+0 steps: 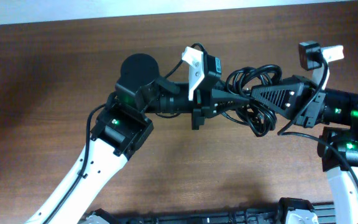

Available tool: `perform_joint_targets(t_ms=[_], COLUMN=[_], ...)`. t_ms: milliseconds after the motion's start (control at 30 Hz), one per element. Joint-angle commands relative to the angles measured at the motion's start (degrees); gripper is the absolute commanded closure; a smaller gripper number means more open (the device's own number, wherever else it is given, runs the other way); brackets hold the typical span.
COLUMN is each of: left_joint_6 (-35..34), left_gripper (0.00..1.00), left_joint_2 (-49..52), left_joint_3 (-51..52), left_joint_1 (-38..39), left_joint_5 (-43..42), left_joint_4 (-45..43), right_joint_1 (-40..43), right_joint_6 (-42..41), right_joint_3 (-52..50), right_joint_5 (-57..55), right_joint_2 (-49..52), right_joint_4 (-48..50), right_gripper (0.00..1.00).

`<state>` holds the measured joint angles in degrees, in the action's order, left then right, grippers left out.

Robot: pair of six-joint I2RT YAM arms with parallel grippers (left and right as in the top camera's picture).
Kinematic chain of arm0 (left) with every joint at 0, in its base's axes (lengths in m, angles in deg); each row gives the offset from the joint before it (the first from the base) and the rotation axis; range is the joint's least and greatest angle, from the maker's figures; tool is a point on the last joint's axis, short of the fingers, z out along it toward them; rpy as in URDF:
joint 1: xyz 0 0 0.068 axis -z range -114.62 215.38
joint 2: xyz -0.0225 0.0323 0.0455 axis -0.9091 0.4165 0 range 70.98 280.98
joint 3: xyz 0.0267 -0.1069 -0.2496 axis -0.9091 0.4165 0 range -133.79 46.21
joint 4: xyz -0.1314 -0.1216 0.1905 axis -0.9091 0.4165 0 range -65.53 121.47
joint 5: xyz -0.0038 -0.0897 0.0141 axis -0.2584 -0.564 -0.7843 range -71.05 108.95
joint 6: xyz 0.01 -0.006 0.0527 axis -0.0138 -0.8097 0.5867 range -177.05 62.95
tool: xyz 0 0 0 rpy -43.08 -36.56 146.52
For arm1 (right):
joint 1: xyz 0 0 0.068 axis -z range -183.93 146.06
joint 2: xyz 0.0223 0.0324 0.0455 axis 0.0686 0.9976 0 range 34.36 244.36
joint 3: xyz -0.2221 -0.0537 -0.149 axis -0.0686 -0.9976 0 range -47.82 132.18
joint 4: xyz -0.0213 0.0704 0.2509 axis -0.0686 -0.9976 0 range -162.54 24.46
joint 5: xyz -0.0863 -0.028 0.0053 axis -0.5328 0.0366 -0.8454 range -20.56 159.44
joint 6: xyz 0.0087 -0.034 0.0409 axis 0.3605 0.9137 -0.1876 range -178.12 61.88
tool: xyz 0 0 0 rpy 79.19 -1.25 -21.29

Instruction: Untangle cables

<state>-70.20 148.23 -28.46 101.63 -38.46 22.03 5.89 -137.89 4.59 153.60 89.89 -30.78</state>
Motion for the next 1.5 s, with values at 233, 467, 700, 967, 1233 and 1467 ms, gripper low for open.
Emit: perform_joint_targets(t_ms=[233,467,700,967,1233,1467], left_joint_6=[-8.0,-31.2,-48.3,-43.7,-29.0,-25.6], left_gripper=[1.00,1.00,1.00,1.00,0.23,0.07], left_joint_2=[0.1,0.1,0.1,0.1,0.1,0.1], left_joint_3=[-0.4,-0.4,-0.4,-0.4,-0.4,-0.4], left_joint_1=[-2.3,-8.7,-11.7,-17.1,-18.9,-18.9], left_joint_5=[1.2,-3.5,-8.9,-10.8,-10.8,-11.7], left_joint_4=[-1.5,-6.9,-15.3,-20.0,-18.9,-11.3], right_joint_1=[0.0,0.0,0.0,0.0,-0.1,-0.1], right_joint_6=[7.8,15.5,15.9,15.8,15.8,14.6], right_joint_3=[0.7,0.6,0.6,0.6,0.6,0.6], right_joint_5=[2.6,4.8,4.8,4.8,4.8,4.7], right_joint_2=[-0.4,-0.1,2.7,3.1,3.1,3.1], right_joint_4=[0.2,0.2,-0.3,-0.3,-0.3,-0.2], right_gripper=[0.96,0.96,0.96,0.96,0.96,0.96])
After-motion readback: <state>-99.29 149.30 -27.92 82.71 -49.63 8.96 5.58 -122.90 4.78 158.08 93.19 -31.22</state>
